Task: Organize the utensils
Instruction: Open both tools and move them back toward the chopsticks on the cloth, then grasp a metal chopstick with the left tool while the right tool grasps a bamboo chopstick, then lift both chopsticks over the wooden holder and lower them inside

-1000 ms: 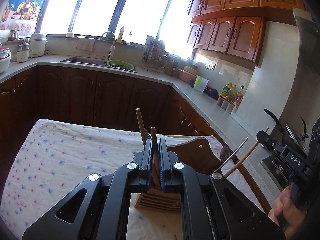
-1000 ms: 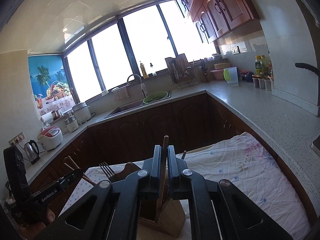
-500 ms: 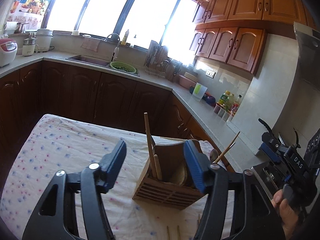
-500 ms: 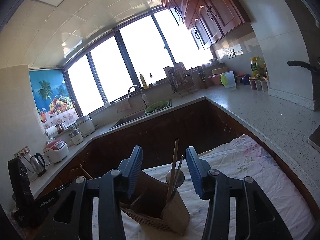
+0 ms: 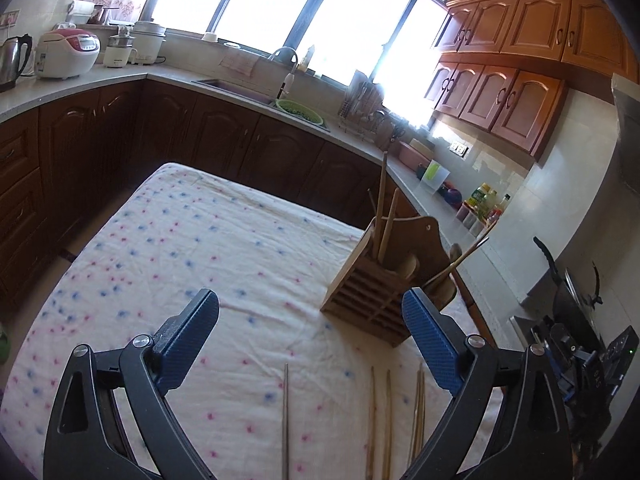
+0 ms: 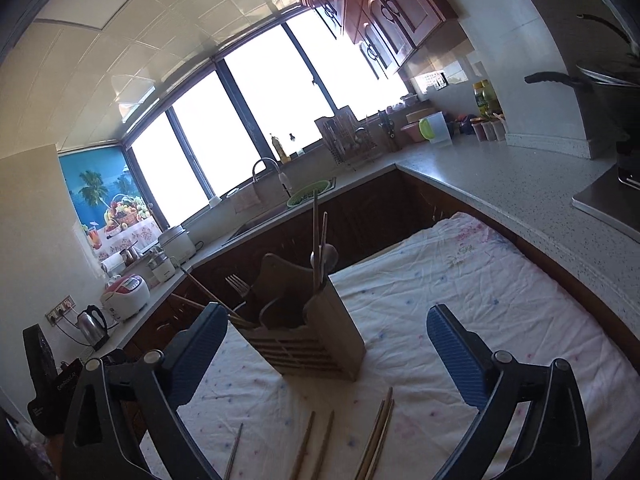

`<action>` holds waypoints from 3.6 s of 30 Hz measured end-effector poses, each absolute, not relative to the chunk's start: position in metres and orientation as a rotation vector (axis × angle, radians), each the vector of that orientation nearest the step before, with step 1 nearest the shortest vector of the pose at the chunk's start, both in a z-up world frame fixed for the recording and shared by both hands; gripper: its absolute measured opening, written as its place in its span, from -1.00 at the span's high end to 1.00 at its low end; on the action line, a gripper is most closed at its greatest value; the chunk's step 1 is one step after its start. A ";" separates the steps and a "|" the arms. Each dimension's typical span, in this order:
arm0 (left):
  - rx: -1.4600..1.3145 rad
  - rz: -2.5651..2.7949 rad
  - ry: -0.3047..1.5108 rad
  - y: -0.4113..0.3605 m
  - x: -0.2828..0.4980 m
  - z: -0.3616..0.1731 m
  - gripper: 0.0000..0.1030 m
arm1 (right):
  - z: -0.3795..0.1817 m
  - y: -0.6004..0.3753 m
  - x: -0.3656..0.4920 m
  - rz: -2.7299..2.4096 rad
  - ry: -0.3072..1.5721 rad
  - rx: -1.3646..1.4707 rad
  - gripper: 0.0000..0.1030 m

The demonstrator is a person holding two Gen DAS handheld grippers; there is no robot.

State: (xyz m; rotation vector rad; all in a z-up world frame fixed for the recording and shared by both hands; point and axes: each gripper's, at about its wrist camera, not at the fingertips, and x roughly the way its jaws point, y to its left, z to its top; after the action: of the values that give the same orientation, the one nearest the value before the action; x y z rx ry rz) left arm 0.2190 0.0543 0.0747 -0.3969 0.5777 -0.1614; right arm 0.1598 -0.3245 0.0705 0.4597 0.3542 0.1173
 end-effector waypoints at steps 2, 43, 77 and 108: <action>-0.366 -0.141 0.611 0.057 0.208 0.064 -0.84 | 0.057 -0.325 0.146 0.101 0.387 0.455 -0.96; -0.269 -0.140 0.896 0.044 0.160 -0.026 -0.84 | -0.063 -0.250 0.157 0.158 0.956 0.027 0.62; 0.041 -0.234 0.975 -0.032 0.282 -0.057 -0.09 | -0.065 -0.242 0.274 0.104 0.937 0.046 0.65; -0.297 -0.512 0.739 0.032 0.180 0.075 0.93 | 0.064 -0.262 0.130 0.308 0.625 0.263 0.93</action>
State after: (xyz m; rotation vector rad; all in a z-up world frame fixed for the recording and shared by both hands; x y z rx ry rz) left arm 0.1796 0.0323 0.0752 -0.2974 0.7394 -0.5119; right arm 0.1296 -0.2616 0.0641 0.2632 0.6250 0.3077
